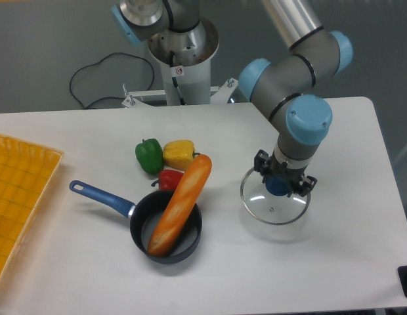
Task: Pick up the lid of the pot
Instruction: 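Lift the glass lid up off the table by its knob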
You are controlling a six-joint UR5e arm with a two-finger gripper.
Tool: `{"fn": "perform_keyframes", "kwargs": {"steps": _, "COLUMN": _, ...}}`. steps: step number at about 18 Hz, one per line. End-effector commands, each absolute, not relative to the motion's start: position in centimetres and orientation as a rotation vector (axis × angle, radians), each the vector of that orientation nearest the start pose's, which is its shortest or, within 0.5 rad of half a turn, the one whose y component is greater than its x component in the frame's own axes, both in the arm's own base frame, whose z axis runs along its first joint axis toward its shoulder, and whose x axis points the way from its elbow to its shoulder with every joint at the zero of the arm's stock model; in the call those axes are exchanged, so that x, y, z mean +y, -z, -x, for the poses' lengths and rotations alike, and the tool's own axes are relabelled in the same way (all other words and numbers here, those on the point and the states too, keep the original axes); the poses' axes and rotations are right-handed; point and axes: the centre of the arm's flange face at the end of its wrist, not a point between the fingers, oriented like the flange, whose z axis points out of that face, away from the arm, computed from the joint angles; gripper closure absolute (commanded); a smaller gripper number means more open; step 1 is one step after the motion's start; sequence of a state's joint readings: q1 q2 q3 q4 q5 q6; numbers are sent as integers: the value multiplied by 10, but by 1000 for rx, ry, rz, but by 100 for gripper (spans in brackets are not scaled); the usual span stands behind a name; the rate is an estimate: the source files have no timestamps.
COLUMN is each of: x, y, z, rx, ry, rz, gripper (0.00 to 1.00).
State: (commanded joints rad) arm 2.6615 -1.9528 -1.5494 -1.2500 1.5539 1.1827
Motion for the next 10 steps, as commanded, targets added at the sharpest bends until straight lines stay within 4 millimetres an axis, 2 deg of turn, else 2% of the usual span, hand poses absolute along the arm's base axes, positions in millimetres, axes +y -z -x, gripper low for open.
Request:
{"fn": "perform_keyframes", "kwargs": {"steps": 3, "x": 400, "y": -324, "z": 486, "rx": 209, "ry": 67, "rz": 3164, "gripper": 56}}
{"fn": "perform_keyframes", "kwargs": {"steps": 10, "x": 397, "y": -334, "z": 487, "rx": 209, "ry": 41, "rz": 3159, "gripper": 56}}
